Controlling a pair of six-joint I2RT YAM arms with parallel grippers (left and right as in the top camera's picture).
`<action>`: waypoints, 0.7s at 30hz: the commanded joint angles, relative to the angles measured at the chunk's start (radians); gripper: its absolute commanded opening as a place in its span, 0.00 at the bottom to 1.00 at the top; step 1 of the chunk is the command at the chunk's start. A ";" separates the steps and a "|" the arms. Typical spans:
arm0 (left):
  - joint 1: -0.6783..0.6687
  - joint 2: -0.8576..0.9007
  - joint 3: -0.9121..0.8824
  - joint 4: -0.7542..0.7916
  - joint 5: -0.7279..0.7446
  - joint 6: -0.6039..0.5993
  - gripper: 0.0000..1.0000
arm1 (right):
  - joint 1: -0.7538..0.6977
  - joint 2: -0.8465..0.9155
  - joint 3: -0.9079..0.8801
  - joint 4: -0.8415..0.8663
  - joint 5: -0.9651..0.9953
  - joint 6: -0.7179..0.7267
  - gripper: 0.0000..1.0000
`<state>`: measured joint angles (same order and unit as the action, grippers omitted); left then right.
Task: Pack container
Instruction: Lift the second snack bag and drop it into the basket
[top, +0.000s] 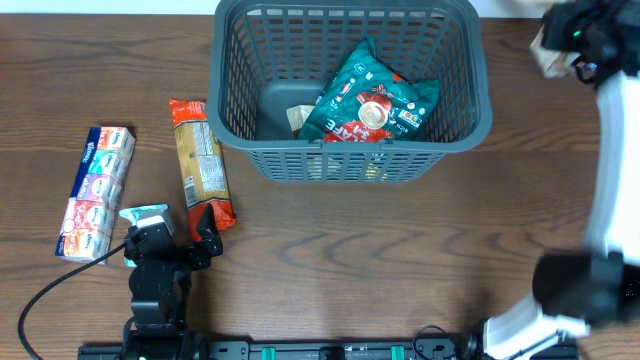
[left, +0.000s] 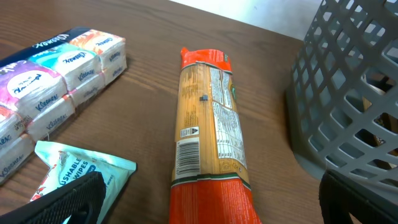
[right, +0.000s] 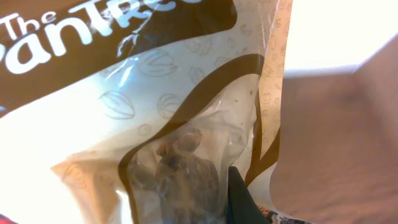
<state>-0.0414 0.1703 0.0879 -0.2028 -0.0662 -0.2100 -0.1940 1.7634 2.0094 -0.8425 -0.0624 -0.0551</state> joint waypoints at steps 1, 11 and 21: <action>-0.003 0.004 -0.019 -0.023 0.003 -0.006 0.99 | 0.066 -0.123 0.008 0.007 0.037 -0.081 0.01; -0.003 0.004 -0.019 -0.023 0.003 -0.006 0.99 | 0.338 -0.211 0.008 -0.180 -0.306 -0.634 0.01; -0.003 0.004 -0.019 -0.023 0.003 -0.006 0.99 | 0.495 0.021 0.007 -0.256 -0.383 -0.684 0.01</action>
<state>-0.0414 0.1703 0.0879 -0.2028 -0.0662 -0.2100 0.2680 1.7119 2.0228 -1.0889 -0.4019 -0.6994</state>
